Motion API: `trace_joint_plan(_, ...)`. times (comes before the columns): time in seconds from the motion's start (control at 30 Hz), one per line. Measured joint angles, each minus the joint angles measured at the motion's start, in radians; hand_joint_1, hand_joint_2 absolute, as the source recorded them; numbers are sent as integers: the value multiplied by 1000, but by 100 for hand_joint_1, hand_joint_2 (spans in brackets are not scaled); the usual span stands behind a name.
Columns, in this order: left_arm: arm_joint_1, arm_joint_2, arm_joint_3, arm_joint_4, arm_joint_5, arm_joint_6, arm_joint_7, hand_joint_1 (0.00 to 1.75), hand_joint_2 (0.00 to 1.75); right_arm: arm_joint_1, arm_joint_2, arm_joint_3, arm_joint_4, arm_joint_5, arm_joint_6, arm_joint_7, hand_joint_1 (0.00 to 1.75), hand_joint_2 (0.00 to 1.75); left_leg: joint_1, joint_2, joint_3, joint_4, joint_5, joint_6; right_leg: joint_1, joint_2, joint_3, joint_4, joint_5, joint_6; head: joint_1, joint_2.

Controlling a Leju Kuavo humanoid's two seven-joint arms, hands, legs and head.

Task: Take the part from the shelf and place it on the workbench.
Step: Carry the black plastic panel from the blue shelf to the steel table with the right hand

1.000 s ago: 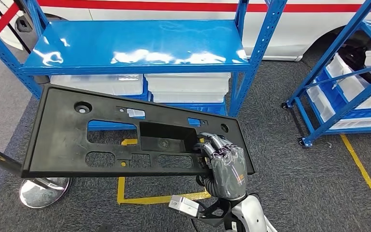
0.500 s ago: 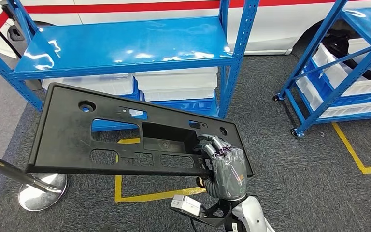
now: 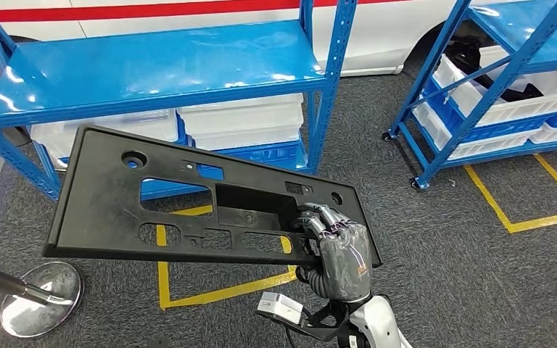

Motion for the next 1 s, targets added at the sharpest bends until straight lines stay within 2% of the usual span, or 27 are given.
trace_joint_plan(0.07,-1,0,0,0,0,0,0,0,175,0,0,0,0,0,0,-1,175,175,-3,11,0,2,-1,-6,7,-28,62,-121,40,-7,0,0)
trace_joint_plan(0.1,-1,0,0,0,0,0,0,0,175,0,0,-1,0,0,0,-1,175,175,-5,16,0,2,0,-11,11,-36,74,-150,45,-12,0,0)
trace_joint_plan(0.17,-1,0,0,0,0,0,0,0,175,2,0,-3,0,0,-1,-2,175,175,-8,27,-1,0,3,-22,16,-29,70,-160,47,-21,0,0)
trace_joint_plan(0.23,-2,0,0,0,0,0,-1,0,175,6,0,-6,-1,0,-1,-2,175,175,-6,21,-4,8,-8,-33,12,-16,68,-167,55,-34,0,0)
trace_joint_plan(0.27,-2,1,0,0,0,0,-1,0,175,7,0,-7,-1,0,-1,-3,175,175,-5,7,-14,32,-28,-38,10,-9,67,-171,59,-42,0,0)
trace_joint_plan(0.3,-1,1,0,0,0,0,-1,0,175,7,0,-8,-2,0,-2,-3,175,175,-3,-11,-34,79,-60,-41,8,-3,66,-173,63,-49,-1,0)
trace_joint_plan(0.37,1,2,0,0,0,0,-1,0,175,10,0,-8,-2,0,-2,-4,175,175,-3,-34,-90,211,-126,-43,11,13,60,-172,67,-57,-1,0)
trace_joint_plan(0.4,3,2,0,0,0,0,-1,0,175,12,0,-9,-2,0,-2,-5,175,175,-3,-37,-112,262,-142,-44,12,22,58,-171,68,-58,-1,0)
trace_joint_plan(0.43,3,2,0,0,0,0,-1,0,175,15,0,-9,-2,0,-2,-5,175,175,-3,-38,-119,280,-138,-43,14,32,56,-168,69,-59,-1,0)
trace_joint_plan(0.47,4,2,0,0,0,0,-1,0,175,17,0,-10,-2,0,-2,-6,175,175,-3,-40,-106,257,-115,-41,14,42,54,-166,69,-59,-1,0)
trace_joint_plan(0.5,3,2,0,0,0,0,-1,0,175,18,0,-10,-2,0,-2,-6,175,175,-3,-46,-78,200,-80,-37,15,53,54,-162,69,-58,-1,0)
trace_joint_plan(0.57,3,5,0,0,0,0,-2,0,175,19,0,-11,-2,0,-3,-6,175,175,-2,-88,-15,68,-27,-27,14,73,49,-154,69,-54,-1,0)
trace_joint_plan(0.6,2,6,0,0,0,0,-2,0,175,19,0,-11,-2,0,-3,-6,175,175,-3,-108,2,28,-17,-25,12,82,43,-151,70,-49,-1,0)
trace_joint_plan(0.63,2,7,0,0,0,-1,-3,0,175,19,0,-12,-2,0,-4,-6,175,175,-4,-122,9,11,-18,-23,10,90,37,-149,73,-43,-1,0)
trace_joint_plan(0.67,1,7,0,0,0,-1,-3,0,175,21,0,-12,-2,0,-4,-6,175,175,-5,-121,9,6,-16,-21,8,100,33,-150,77,-35,-1,0)
trace_joint_plan(0.7,1,7,0,0,0,-1,-3,0,175,22,0,-13,-3,0,-5,-7,175,175,-4,-112,10,1,-13,-18,6,110,30,-153,81,-27,-1,0)
trace_joint_plan(0.73,0,7,0,0,0,-1,-3,0,175,25,0,-14,-3,0,-5,-7,175,175,-2,-101,13,-6,-7,-14,7,105,28,-152,80,-21,-1,0)
trace_joint_plan(0.77,0,7,0,0,0,-1,-3,0,175,25,0,-15,-3,0,-5,-7,175,175,1,-89,15,-14,-1,-8,10,90,21,-140,71,-15,0,0)
trace_joint_plan(0.83,0,7,0,0,0,-1,-3,0,175,25,0,-16,-3,0,-6,-7,175,175,3,-64,17,-23,6,-1,10,40,-18,-54,17,-6,1,0)
trace_joint_plan(0.9,1,7,0,0,0,-1,-3,0,175,26,0,-17,-3,0,-6,-8,175,175,2,-39,14,-23,6,2,4,18,-78,76,-42,4,1,0)
trace_joint_plan(0.93,2,7,0,0,0,-1,-3,0,175,27,-1,-17,-3,0,-6,-8,175,175,2,-27,13,-22,5,2,-1,15,-94,111,-49,8,1,0)
trace_joint_plan(0.97,2,7,0,0,0,-1,-3,0,175,28,-1,-17,-3,0,-6,-8,175,175,3,-16,13,-22,5,1,-6,11,-89,108,-37,12,1,0)
trace_joint_plan(1.0,2,7,0,0,0,-1,-3,0,175,29,-1,-18,-3,0,-6,-8,175,175,3,-6,14,-21,3,-1,-10,4,-62,60,-8,15,1,0)
